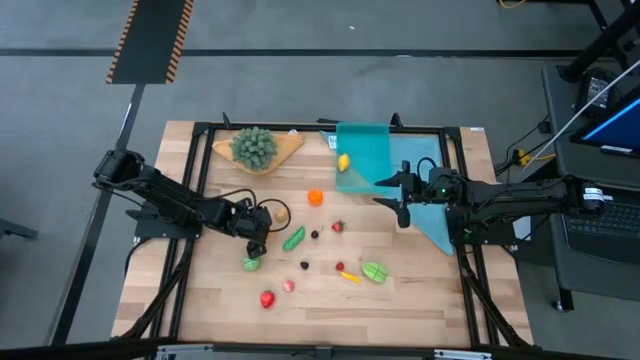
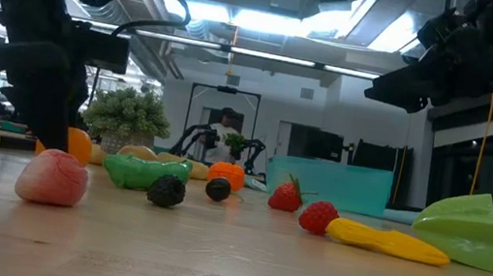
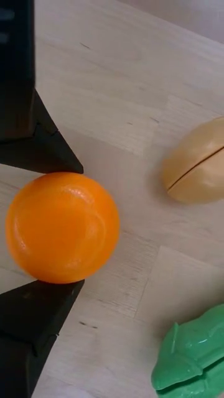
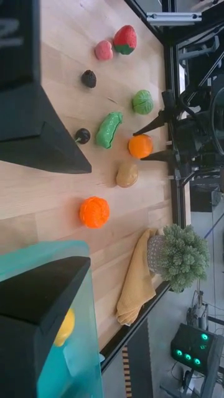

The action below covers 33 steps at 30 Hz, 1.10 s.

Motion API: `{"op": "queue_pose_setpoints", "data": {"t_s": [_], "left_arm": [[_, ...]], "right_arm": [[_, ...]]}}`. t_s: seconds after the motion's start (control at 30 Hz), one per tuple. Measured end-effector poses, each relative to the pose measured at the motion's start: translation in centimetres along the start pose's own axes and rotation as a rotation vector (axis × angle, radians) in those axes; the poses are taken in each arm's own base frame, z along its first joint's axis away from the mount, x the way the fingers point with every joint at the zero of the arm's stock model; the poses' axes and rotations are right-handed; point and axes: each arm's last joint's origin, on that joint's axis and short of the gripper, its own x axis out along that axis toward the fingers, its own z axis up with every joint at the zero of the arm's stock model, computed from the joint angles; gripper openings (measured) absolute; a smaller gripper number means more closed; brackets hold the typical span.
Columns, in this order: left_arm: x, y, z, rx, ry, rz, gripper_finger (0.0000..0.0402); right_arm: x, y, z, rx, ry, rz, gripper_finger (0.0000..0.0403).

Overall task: Pick and placing Produce into tupperware
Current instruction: Put the orange into the blue bin

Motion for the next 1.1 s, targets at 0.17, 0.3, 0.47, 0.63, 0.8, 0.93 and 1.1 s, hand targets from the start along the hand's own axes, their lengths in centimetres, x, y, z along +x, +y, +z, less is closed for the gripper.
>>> {"op": "queue_pose_setpoints", "data": {"t_s": [0.17,0.3,0.47,0.63,0.8,0.93,1.1], "left_arm": [[0.0,0.0,0.0,0.003,0.001,0.001,0.0239],[-0.2,0.1,-0.1,0.024,0.009,0.004,0.0239],[-0.6,0.3,0.0,0.050,-0.007,-0.007,0.0239],[-1.8,0.6,0.3,0.041,-0.054,-0.036,0.0239],[-3.3,0.9,0.8,0.079,-0.159,-0.051,0.0239],[-4.5,1.1,1.3,0.114,-0.271,-0.049,0.0240],[-5.8,1.1,2.2,0.186,-0.405,-0.072,0.0240]], "right_arm": [[0.0,0.0,0.0,0.000,0.000,0.000,0.0232],[0.0,0.0,0.0,0.000,0.000,0.000,0.0232],[0.0,0.0,0.0,0.000,0.000,0.001,0.0232],[0.0,0.0,0.0,0.001,0.000,0.000,0.0232],[0.0,0.0,0.0,0.002,0.000,0.001,0.0232],[0.0,0.0,0.0,0.002,0.000,0.000,0.0232],[0.0,0.0,0.0,0.001,-0.003,0.000,0.0232]]}}
